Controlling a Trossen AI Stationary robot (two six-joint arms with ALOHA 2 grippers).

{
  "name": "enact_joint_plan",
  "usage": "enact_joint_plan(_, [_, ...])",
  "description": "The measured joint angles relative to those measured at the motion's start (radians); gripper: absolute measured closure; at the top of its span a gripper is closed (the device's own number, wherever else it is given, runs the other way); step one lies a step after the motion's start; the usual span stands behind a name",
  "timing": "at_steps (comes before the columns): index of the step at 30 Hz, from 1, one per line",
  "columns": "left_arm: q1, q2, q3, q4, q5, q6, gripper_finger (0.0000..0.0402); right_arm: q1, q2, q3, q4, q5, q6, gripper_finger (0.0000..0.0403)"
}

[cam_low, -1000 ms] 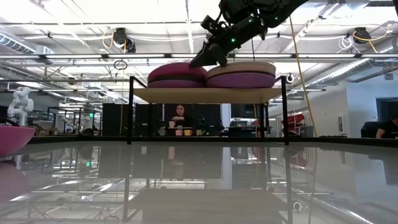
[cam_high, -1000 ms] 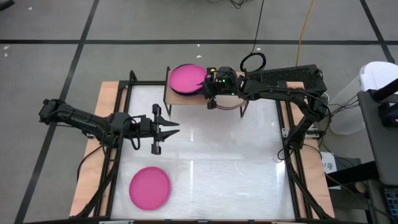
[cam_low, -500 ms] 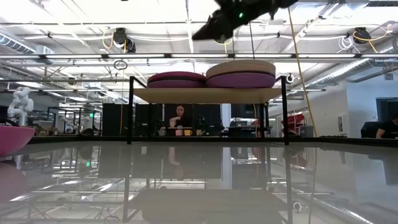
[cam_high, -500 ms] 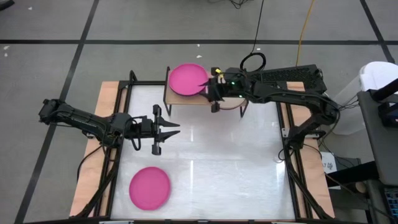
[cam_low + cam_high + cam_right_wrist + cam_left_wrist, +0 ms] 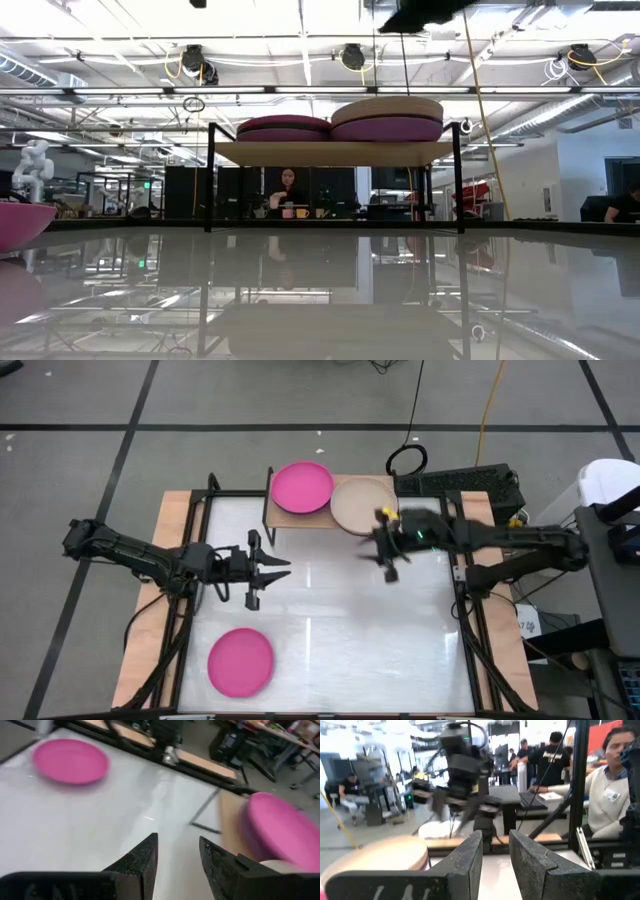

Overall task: Place and stack plates onto a shelf
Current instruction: Stack the pink plate on top of the pink plate on the shelf

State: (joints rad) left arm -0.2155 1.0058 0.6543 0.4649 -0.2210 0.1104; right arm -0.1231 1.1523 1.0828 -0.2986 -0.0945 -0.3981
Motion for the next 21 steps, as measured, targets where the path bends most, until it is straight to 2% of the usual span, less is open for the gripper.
enact_joint_plan(6, [-0.004,0.082,0.016,-0.098,-0.047,-0.034,0.03,0.157,-0.214,-0.337,0.269,0.117,0.125,0.0277])
enact_joint_plan(11, [-0.004,0.16,0.137,-0.329,-0.042,-0.069,0.03,0.252,-0.341,-0.535,0.541,0.127,0.151,0.0277])
enact_joint_plan(16, [-0.004,0.248,0.27,-0.67,-0.037,-0.167,0.03,0.296,-0.388,-0.636,0.723,0.127,0.146,0.0277])
enact_joint_plan(21, [-0.004,0.323,0.341,-0.877,0.099,-0.219,0.03,0.298,-0.394,-0.656,0.743,0.128,0.148,0.0277])
